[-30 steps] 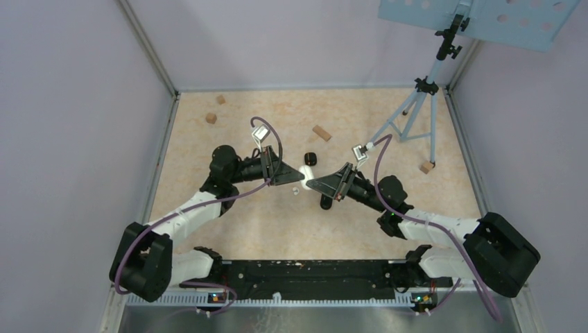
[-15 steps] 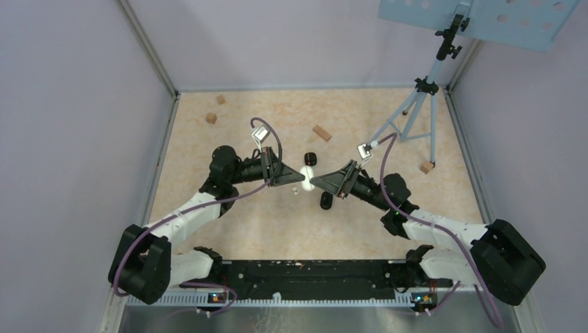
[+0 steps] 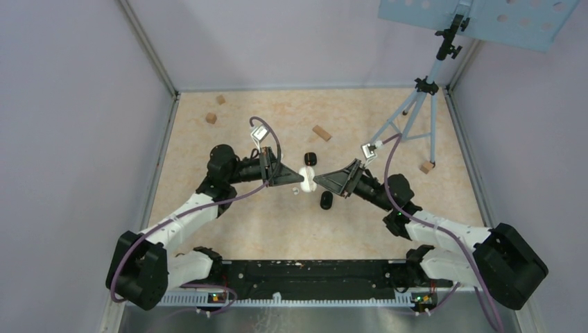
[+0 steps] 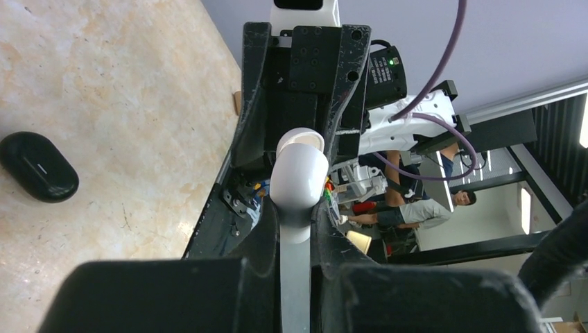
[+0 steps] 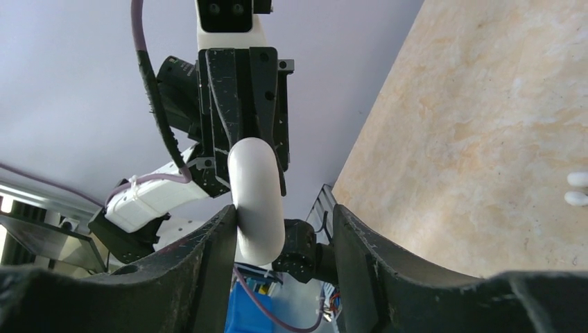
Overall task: Insert the wireless bluetooth earbuds into the charging case
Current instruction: Open the charging case at the center of the board, then pass from the left arm to the right
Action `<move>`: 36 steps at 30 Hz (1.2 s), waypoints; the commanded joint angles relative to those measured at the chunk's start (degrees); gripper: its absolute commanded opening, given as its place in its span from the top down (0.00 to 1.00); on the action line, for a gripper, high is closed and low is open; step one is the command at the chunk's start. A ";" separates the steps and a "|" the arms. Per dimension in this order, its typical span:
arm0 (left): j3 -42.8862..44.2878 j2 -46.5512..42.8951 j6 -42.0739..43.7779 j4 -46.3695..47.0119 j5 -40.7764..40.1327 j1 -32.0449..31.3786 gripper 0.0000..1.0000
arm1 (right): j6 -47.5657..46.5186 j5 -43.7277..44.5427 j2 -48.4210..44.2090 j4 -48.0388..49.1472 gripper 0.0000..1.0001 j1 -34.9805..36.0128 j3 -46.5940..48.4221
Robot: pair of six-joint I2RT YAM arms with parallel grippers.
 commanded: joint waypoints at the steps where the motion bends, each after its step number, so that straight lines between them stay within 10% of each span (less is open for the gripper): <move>1: 2.84 -1.89 1.57 1.53 3.41 -0.16 1.00 | -0.09 0.96 -2.32 0.75 0.46 -1.54 -0.91; 14: 3.95 -0.31 0.45 1.73 7.94 -0.12 1.00 | -0.18 -8.54 -2.45 6.20 0.40 -4.13 0.06; 25: 5.10 8.47 -16.97 24.33 14.75 0.14 1.00 | 18.71 -21.19 13.79 45.20 0.38 -8.46 -0.82; 36: 13.27 15.31 -24.70 30.95 15.59 0.37 1.00 | 19.15 -24.50 14.03 45.50 0.37 -8.46 4.73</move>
